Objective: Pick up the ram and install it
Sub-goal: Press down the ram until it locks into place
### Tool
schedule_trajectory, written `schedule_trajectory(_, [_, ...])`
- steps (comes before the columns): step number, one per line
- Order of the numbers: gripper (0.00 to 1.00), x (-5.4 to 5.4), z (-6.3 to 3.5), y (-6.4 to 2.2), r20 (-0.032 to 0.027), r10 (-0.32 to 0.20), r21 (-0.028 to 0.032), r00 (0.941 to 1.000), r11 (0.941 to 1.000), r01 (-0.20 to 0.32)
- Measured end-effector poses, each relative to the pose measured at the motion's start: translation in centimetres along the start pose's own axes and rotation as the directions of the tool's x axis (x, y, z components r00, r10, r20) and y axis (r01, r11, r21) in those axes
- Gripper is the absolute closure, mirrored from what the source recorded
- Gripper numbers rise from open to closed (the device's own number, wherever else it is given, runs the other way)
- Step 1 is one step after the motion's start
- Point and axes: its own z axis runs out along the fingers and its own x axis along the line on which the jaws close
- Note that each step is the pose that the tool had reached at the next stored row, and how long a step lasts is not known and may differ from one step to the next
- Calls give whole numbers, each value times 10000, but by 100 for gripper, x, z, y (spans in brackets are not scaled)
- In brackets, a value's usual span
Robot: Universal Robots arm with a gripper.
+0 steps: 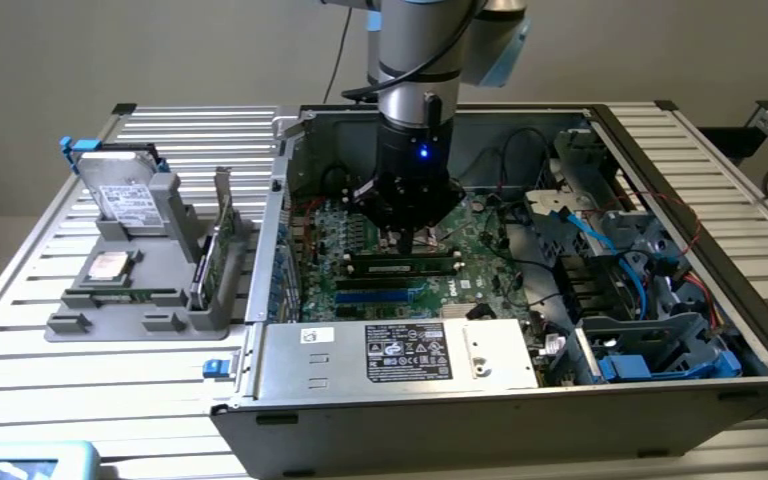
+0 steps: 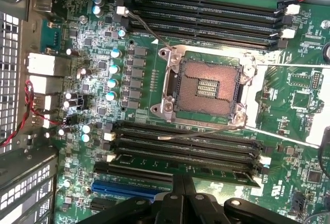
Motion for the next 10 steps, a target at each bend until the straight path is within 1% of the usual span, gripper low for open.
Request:
schedule_trajectory(2, [89,-1,-2,0,-14,80,51,10000,10000,-80])
schedule_trajectory(4, [89,-3,-2,-1,-19,140,87,9999,9999,-140])
schedule_trajectory(10, [89,-4,-2,-1,-15,145,90,9999,9999,-145])
